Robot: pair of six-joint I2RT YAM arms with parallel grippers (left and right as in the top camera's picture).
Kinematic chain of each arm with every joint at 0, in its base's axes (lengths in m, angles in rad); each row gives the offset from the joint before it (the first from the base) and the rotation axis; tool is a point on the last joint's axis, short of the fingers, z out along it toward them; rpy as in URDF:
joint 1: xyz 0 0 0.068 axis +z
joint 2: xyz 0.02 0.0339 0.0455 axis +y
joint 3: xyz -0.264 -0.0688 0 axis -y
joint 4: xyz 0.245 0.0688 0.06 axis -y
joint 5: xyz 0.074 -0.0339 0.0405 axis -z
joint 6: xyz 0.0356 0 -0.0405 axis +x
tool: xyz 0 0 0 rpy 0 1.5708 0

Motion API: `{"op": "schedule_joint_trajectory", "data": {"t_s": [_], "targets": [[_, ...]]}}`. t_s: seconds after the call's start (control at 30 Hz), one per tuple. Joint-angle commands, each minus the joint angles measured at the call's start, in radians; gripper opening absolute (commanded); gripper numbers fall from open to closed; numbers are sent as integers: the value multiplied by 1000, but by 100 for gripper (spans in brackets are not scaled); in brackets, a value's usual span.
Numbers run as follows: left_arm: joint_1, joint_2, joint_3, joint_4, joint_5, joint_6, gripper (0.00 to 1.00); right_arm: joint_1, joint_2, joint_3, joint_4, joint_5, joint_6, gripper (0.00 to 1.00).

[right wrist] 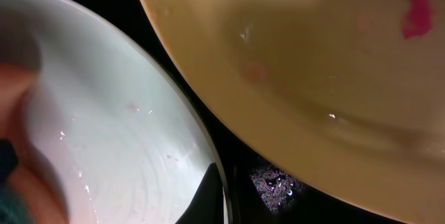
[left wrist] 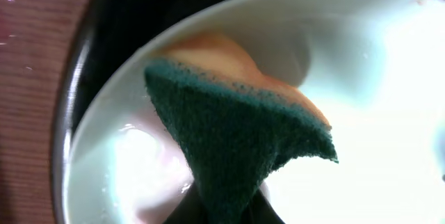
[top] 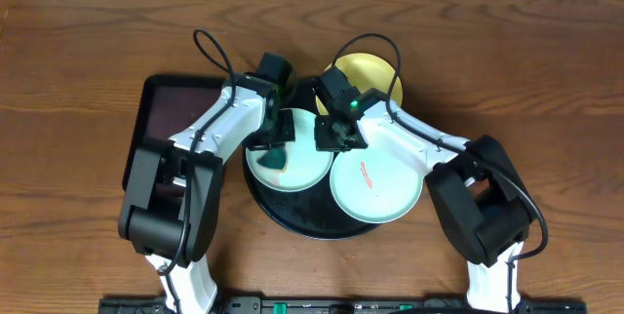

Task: Clean dirty plates on tray and stack at the side
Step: 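Scrub the held pale green plate with the sponge in the left gripper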

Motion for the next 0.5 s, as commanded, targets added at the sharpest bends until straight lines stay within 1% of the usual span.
{"op": "schedule_joint_trajectory", "data": {"t_s": [0.0, 0.07, 0.2, 0.33, 0.37, 0.47], "targets": [[-9, 20, -12, -6, 90, 57, 7, 8, 46, -6, -8, 1, -4, 1], [-9, 20, -3, 1, 95, 69, 8, 8, 46, -6, -8, 1, -4, 1], [-9, 20, 27, 28, 155, 171, 7, 8, 46, -6, -8, 1, -4, 1], [-6, 20, 35, 101, 144, 180, 7, 8, 46, -6, -9, 1, -5, 1], [-6, 20, 35, 132, 110, 178, 7, 8, 46, -6, -8, 0, -8, 1], [-6, 20, 35, 180, -20, 119, 7, 8, 46, -6, -8, 1, -11, 1]]}}
